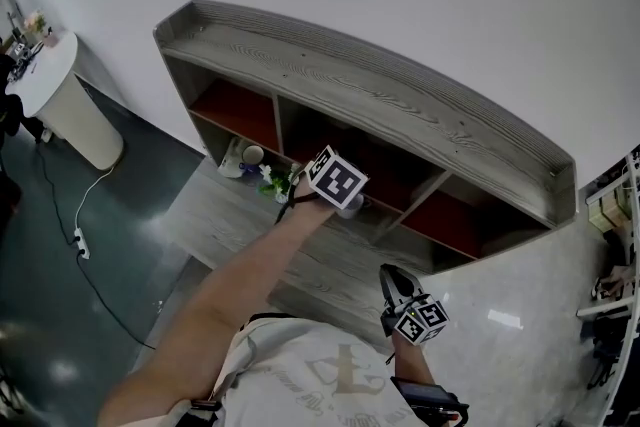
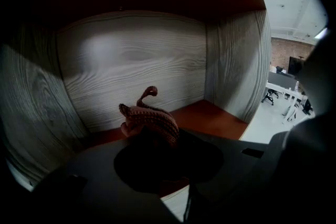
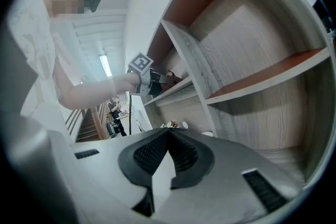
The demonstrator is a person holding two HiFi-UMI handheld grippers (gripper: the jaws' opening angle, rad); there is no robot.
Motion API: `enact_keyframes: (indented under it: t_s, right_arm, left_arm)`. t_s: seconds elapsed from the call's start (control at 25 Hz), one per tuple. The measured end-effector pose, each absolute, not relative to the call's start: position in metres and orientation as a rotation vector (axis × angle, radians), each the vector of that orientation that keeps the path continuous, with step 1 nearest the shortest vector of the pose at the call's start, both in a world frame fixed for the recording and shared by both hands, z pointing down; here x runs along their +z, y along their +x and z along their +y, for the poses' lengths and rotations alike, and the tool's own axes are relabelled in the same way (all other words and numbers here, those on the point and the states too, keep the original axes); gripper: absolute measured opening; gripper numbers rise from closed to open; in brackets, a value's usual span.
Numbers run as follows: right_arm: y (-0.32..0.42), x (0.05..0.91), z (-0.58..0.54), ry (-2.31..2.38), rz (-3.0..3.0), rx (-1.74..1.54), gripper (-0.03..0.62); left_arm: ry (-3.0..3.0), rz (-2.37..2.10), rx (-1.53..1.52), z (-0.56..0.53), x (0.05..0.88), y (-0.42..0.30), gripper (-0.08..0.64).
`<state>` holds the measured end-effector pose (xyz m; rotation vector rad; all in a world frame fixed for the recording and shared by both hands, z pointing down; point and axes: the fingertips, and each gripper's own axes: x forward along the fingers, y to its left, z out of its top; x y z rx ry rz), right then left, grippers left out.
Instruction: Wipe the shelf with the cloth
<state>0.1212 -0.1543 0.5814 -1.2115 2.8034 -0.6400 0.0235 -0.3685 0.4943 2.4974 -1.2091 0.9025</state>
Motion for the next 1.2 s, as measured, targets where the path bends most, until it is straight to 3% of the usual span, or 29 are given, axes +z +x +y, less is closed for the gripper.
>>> enact_keyframes:
  t_s: [0.52,1.2]
  right_arm:
    - [0.103,0.585,-0.157,-1.139,2.841,-0.664,0.005]
    - [0.078,0.590,-0.150,-1.043,2.890,-0.686,0.005]
  left_arm:
    - [2.333,-1.418,0.937,-0.395,0.495,-0.039,0.097]
    - [2.271,-1.505,0.622,-0.351,0.489,-0.084,0.095]
